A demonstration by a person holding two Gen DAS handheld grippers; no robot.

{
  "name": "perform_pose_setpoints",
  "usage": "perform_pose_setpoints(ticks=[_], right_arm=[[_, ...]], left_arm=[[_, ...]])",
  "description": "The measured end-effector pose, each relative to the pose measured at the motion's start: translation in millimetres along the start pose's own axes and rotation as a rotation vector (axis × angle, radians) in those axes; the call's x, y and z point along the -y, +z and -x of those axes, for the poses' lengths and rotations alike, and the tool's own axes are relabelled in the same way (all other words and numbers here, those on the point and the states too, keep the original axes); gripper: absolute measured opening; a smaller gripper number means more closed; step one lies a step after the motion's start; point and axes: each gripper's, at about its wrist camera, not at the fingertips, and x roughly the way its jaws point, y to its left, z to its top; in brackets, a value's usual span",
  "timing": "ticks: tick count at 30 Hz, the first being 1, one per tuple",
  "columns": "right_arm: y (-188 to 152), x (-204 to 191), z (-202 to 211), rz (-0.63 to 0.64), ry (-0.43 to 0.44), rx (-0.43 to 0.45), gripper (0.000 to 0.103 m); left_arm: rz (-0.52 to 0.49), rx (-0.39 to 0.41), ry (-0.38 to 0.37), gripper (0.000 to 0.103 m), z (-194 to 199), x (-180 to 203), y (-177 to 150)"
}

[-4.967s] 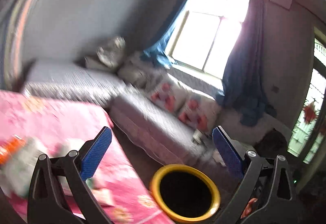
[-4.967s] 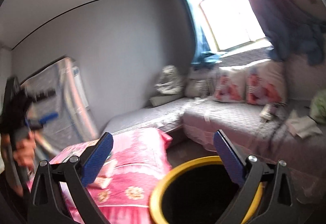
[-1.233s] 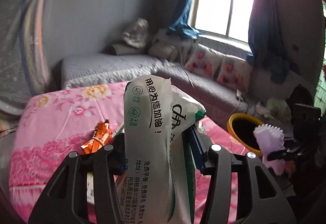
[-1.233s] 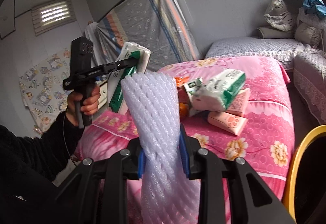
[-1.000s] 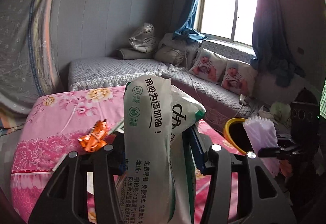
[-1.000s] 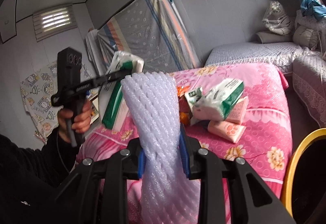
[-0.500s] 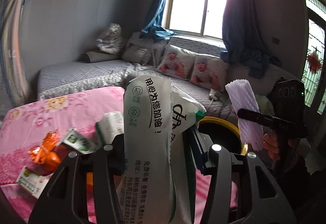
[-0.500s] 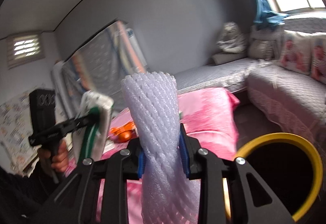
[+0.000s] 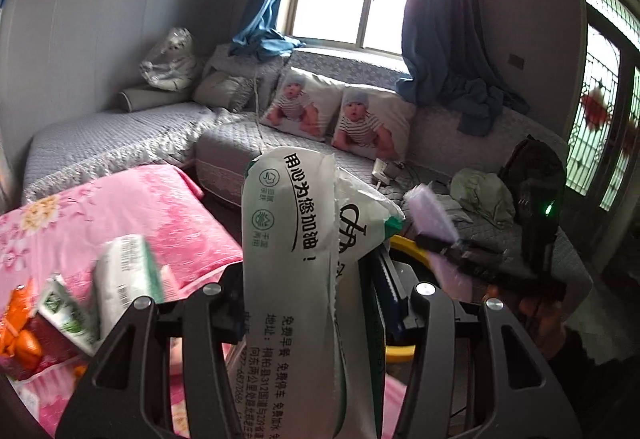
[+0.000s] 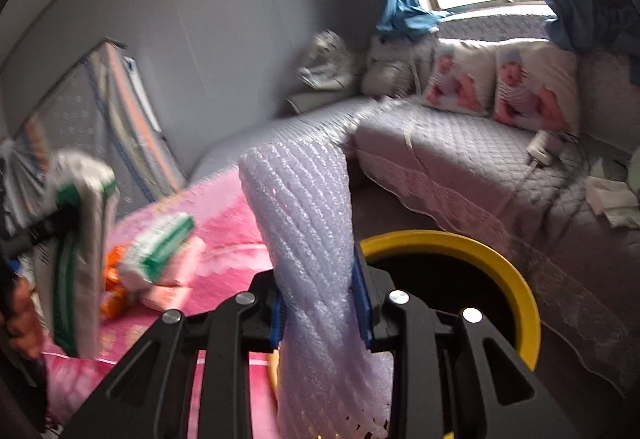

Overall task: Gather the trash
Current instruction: 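Carry the foam net with the right tool over the bin and release it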

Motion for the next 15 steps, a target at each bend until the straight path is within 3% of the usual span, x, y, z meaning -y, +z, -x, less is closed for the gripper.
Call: perform_pose_setpoints(ticks=[3,15], right_arm=[[-10,9,-18,0.008,-0.103,-0.042,0.026],[-39,67,-52,-0.113,-0.160,-0.164,0.026]], left_arm=[[-0.002,0.008,0.019,0.048,-21,7,6],[0.057,-0.038,0.024,0.048,-114,30,16]])
